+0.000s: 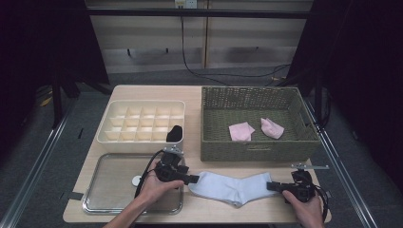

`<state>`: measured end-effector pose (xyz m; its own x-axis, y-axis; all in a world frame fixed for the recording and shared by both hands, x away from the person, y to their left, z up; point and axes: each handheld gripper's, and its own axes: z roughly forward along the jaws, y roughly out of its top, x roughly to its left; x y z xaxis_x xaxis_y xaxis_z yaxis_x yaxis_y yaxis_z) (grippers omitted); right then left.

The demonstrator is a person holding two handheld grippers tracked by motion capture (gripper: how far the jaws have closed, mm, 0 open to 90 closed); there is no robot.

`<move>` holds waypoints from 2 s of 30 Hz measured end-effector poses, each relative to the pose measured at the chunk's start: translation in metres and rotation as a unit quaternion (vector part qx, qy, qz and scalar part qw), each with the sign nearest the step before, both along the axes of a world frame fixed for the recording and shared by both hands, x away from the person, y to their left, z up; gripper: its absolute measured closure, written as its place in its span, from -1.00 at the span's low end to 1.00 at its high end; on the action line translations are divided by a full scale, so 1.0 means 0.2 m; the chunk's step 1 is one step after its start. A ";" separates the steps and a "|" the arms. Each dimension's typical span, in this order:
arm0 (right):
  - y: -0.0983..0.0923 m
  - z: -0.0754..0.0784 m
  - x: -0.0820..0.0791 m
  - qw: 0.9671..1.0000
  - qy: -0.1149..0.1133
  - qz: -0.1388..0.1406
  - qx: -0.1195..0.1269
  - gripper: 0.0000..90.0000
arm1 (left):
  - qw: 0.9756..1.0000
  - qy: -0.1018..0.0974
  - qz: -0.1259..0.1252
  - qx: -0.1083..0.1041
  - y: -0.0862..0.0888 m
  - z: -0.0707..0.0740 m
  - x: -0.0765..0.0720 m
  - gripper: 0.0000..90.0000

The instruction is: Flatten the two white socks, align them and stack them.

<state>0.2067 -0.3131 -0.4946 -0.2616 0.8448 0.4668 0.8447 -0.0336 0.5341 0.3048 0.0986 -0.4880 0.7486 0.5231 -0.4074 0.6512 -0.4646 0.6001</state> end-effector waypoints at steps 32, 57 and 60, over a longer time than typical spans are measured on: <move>-0.09 0.13 -0.02 0.998 -0.050 -0.007 0.040 0.86 | 1.000 -0.003 -0.018 0.009 -0.09 -0.01 -0.03 0.06; 0.07 0.23 0.01 0.995 -0.061 0.024 0.080 0.87 | 0.999 0.022 -0.026 -0.021 -0.08 -0.02 -0.03 0.65; 0.11 0.25 0.02 0.994 -0.067 0.031 0.078 0.87 | 0.999 0.018 -0.026 -0.017 -0.09 -0.02 -0.03 0.66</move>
